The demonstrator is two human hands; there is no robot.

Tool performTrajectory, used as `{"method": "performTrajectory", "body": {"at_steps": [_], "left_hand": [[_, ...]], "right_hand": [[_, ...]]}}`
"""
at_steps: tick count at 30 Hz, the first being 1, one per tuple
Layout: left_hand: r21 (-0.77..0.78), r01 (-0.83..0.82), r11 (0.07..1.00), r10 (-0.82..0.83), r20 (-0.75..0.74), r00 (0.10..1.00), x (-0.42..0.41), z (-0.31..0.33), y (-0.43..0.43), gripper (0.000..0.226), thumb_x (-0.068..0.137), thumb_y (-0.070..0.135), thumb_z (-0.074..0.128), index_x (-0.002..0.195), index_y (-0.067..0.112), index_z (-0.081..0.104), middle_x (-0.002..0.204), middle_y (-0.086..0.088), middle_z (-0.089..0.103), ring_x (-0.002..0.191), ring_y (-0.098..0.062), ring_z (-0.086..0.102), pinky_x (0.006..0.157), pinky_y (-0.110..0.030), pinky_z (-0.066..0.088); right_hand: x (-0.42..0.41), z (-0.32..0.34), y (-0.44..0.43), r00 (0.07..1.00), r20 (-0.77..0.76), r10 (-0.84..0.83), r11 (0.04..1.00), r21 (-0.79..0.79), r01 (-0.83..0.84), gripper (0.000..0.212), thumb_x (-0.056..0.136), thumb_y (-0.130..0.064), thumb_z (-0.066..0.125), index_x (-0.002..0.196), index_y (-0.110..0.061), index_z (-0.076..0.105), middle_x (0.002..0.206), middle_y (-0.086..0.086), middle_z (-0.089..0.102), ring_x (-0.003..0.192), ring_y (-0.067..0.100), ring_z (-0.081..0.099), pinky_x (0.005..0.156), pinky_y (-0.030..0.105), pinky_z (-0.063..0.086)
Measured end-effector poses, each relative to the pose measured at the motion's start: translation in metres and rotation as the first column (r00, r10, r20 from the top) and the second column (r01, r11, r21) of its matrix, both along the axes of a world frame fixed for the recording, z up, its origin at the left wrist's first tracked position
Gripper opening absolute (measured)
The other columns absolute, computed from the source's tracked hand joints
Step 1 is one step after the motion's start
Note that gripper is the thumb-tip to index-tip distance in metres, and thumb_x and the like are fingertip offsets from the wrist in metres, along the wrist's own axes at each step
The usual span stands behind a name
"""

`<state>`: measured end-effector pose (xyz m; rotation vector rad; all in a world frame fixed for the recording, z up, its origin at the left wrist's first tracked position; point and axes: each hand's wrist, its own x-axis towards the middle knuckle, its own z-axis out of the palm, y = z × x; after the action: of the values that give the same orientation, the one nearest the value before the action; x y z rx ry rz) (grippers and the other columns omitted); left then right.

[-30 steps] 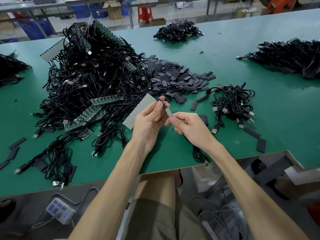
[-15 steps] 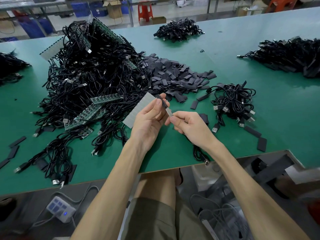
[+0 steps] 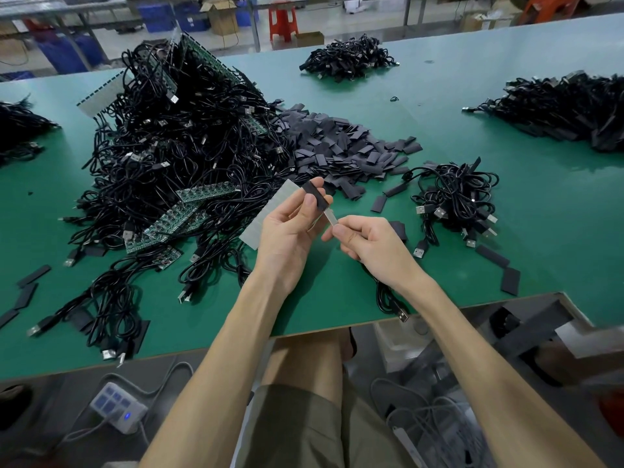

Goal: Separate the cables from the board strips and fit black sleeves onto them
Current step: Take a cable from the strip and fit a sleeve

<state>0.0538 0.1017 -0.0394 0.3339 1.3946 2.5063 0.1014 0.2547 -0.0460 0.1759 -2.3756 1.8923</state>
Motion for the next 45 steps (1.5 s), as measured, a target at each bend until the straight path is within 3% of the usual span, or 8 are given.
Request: {"method": "performTrajectory", "body": {"at_steps": [8,13,18,22,26,32,43,45], "left_hand": [[-0.006,0.000,1.000,0.000,-0.006,1.000,0.001,0.001,0.001,0.028,0.093,0.018,0.062,0.120,0.014,0.070,0.103,-0.002,0.069,0.101,-0.016,0.064,0.076,-0.026,0.052],[-0.102,-0.024,0.994,0.020,-0.044,0.999,0.000,-0.005,0.004,0.023,0.098,0.012,0.062,0.119,0.009,0.071,0.100,-0.008,0.069,0.078,-0.021,0.047,0.068,-0.026,0.044],[-0.193,0.007,0.981,-0.030,-0.117,0.993,0.001,-0.009,0.005,0.030,0.093,0.022,0.067,0.120,0.013,0.072,0.100,-0.012,0.068,0.096,-0.029,0.053,0.091,-0.045,0.042],[-0.169,-0.012,0.986,-0.005,-0.097,0.995,0.003,-0.006,0.007,0.030,0.095,0.015,0.066,0.124,0.011,0.069,0.101,-0.008,0.071,0.096,-0.023,0.060,0.090,-0.043,0.045],[-0.094,-0.056,0.994,0.050,-0.059,0.997,0.001,-0.003,0.004,0.030,0.095,0.009,0.065,0.125,0.012,0.068,0.100,-0.007,0.068,0.092,-0.017,0.066,0.085,-0.037,0.048],[-0.153,-0.120,0.981,0.108,-0.085,0.990,0.002,-0.006,0.005,0.027,0.093,0.013,0.072,0.119,0.013,0.070,0.096,-0.006,0.070,0.094,-0.019,0.066,0.090,-0.040,0.052],[-0.282,-0.155,0.947,0.129,-0.110,0.986,0.002,-0.008,0.007,0.026,0.095,0.016,0.072,0.120,0.010,0.069,0.097,-0.008,0.069,0.095,-0.022,0.064,0.098,-0.051,0.053],[-0.268,-0.163,0.949,0.145,-0.087,0.986,0.002,-0.006,0.007,0.026,0.095,0.013,0.071,0.120,0.009,0.067,0.095,-0.006,0.068,0.094,-0.022,0.065,0.096,-0.048,0.055]], "right_hand": [[0.000,0.000,-0.001,1.000,0.005,-0.002,1.000,-0.004,0.002,0.024,0.107,-0.011,0.053,0.093,-0.006,0.072,0.054,-0.014,0.043,0.055,0.006,0.038,0.056,0.016,0.034],[0.002,0.005,-0.003,0.999,-0.013,0.031,0.999,-0.009,-0.031,0.030,0.108,-0.007,0.049,0.088,-0.016,0.070,0.051,-0.018,0.049,0.052,0.001,0.036,0.055,0.011,0.033],[0.000,0.001,-0.001,0.999,-0.018,-0.038,0.999,-0.012,0.038,0.030,0.107,-0.010,0.052,0.092,0.014,0.062,0.058,-0.005,0.040,0.051,0.002,0.035,0.054,0.012,0.031],[0.000,-0.001,-0.001,0.997,-0.009,-0.072,0.997,-0.034,0.072,0.027,0.107,-0.016,0.055,0.094,0.003,0.071,0.056,-0.004,0.045,0.050,0.003,0.036,0.050,0.012,0.030],[0.000,0.000,-0.001,0.997,-0.017,-0.076,0.997,-0.033,0.076,0.029,0.105,-0.026,0.058,0.087,-0.010,0.074,0.055,-0.005,0.053,0.052,0.008,0.046,0.051,0.019,0.038],[-0.003,-0.004,0.000,0.998,-0.015,-0.065,0.997,-0.032,0.064,0.024,0.105,-0.016,0.059,0.093,-0.001,0.073,0.058,-0.006,0.060,0.054,0.012,0.050,0.055,0.019,0.043],[-0.004,-0.007,0.002,0.993,-0.019,-0.115,0.993,-0.011,0.115,0.025,0.105,-0.016,0.058,0.090,-0.004,0.072,0.057,-0.009,0.059,0.054,0.011,0.049,0.057,0.021,0.043],[-0.004,-0.006,0.001,0.993,-0.018,-0.120,0.993,-0.023,0.120,0.025,0.105,-0.017,0.058,0.089,-0.006,0.072,0.057,-0.008,0.059,0.055,0.012,0.050,0.057,0.022,0.043]]}}
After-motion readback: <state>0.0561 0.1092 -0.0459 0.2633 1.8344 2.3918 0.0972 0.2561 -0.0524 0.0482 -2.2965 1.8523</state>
